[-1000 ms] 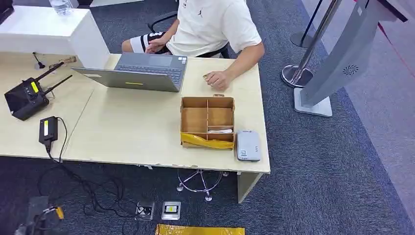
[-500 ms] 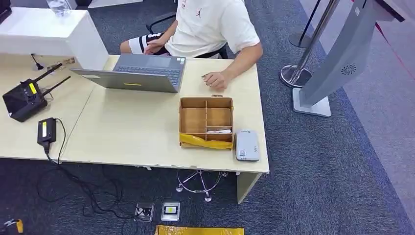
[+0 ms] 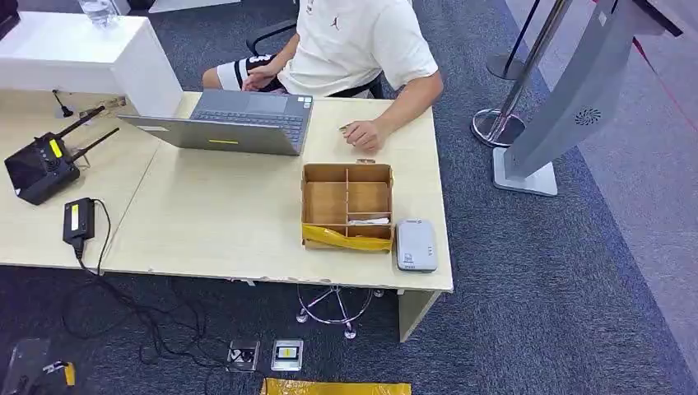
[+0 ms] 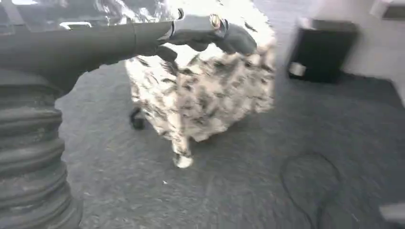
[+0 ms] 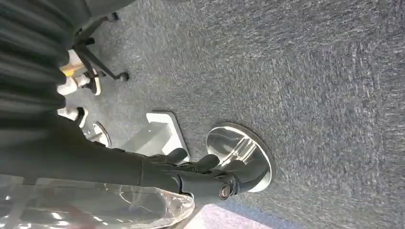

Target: Pass the card to the sensor for recognition and then transmit it.

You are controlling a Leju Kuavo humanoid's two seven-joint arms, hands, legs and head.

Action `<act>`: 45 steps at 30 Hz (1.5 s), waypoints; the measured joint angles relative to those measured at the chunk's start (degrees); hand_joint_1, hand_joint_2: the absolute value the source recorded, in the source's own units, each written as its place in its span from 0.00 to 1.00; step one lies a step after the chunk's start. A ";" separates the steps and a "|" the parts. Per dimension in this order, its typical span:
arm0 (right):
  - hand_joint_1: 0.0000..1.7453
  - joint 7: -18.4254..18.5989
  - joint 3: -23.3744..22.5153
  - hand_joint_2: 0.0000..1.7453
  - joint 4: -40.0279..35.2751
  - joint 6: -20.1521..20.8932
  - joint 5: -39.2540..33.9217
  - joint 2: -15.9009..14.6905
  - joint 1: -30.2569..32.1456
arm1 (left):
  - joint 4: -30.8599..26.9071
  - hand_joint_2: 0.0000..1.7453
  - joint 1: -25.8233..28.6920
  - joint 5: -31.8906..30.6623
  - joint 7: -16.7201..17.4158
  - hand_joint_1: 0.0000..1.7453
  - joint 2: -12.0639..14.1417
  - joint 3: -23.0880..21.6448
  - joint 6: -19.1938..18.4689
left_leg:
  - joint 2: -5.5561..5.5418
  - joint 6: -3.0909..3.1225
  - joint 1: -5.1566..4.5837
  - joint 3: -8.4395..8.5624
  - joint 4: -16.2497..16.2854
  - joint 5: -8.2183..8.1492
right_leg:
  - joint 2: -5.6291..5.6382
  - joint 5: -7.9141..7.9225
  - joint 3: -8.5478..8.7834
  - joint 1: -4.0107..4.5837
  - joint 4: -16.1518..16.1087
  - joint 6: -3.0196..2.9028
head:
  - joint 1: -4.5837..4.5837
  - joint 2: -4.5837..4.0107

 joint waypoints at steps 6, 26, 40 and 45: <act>0.00 -1.05 0.39 1.00 0.00 0.59 0.02 -0.04 0.01 | 0.09 1.00 -0.24 1.29 -1.85 0.00 -4.92 -2.78 -14.91 | 0.00 0.01 -0.03 0.01 0.02 0.00 | 0.00 0.01 0.00 -0.04 -0.01 0.01 | -0.02 0.00; 0.00 -3.41 1.86 1.00 0.04 1.66 -3.10 -0.50 -0.03 | 11.06 1.00 -4.56 8.98 -3.80 0.00 -10.31 -9.20 -22.18 | -0.04 0.00 0.02 0.01 0.01 0.00 | -0.06 -0.01 0.01 0.01 0.01 -0.01 | -0.02 0.00; 0.00 -36.04 -15.73 1.00 -4.64 -5.27 -2.92 -8.17 -2.11 | 13.25 1.00 -5.29 10.25 -3.84 0.00 -11.08 -11.87 -17.46 | -0.14 0.09 -0.03 -0.09 0.01 0.06 | -0.18 0.05 0.16 -0.05 0.02 0.07 | -0.02 0.00; 0.00 -22.96 -29.93 1.00 -29.16 -5.46 25.18 -6.73 0.04 | 13.86 1.00 -5.38 10.56 -3.84 0.00 -11.36 -13.31 -16.67 | -0.73 0.19 -0.08 -0.24 0.04 0.24 | -0.90 0.05 0.16 -0.10 0.11 0.07 | -0.07 0.00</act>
